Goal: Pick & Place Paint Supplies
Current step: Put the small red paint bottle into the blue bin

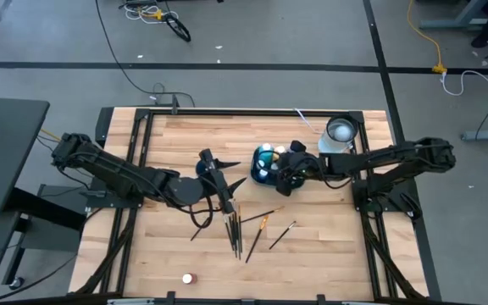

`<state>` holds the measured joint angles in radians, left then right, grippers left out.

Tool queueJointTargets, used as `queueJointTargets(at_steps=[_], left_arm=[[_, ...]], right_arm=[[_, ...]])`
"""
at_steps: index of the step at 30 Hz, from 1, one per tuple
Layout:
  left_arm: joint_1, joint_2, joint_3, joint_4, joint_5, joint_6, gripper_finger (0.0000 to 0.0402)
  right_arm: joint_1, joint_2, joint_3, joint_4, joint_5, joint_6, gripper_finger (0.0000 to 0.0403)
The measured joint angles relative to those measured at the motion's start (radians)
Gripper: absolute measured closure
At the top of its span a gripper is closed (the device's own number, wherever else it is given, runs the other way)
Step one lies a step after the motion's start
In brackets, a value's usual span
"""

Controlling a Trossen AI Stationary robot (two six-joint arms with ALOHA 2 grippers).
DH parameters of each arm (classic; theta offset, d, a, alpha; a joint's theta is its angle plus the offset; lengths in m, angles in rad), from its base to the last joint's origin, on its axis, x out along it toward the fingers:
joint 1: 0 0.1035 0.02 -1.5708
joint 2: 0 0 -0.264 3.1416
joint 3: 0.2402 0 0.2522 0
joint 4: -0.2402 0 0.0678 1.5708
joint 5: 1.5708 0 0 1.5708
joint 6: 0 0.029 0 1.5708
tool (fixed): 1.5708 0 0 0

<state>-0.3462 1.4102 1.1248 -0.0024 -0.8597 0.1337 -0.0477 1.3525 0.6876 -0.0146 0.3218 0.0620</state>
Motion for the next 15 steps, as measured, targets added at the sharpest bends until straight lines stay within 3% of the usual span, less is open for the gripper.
queueJointTargets(at_steps=[8, 11, 15], left_arm=[[0.000, 0.001, 0.000, -0.028, 0.048, -0.033, 0.0176], [-0.006, 0.001, 0.000, -0.055, 0.142, -0.047, 0.0176], [-0.019, 0.001, 0.000, -0.116, 0.350, -0.102, 0.0176]], right_arm=[[0.055, -0.124, 0.000, -0.016, 0.001, 0.007, 0.0250], [0.081, -0.144, 0.000, -0.014, 0.001, 0.007, 0.0250], [0.114, -0.148, 0.000, 0.001, -0.001, -0.011, 0.0250]])
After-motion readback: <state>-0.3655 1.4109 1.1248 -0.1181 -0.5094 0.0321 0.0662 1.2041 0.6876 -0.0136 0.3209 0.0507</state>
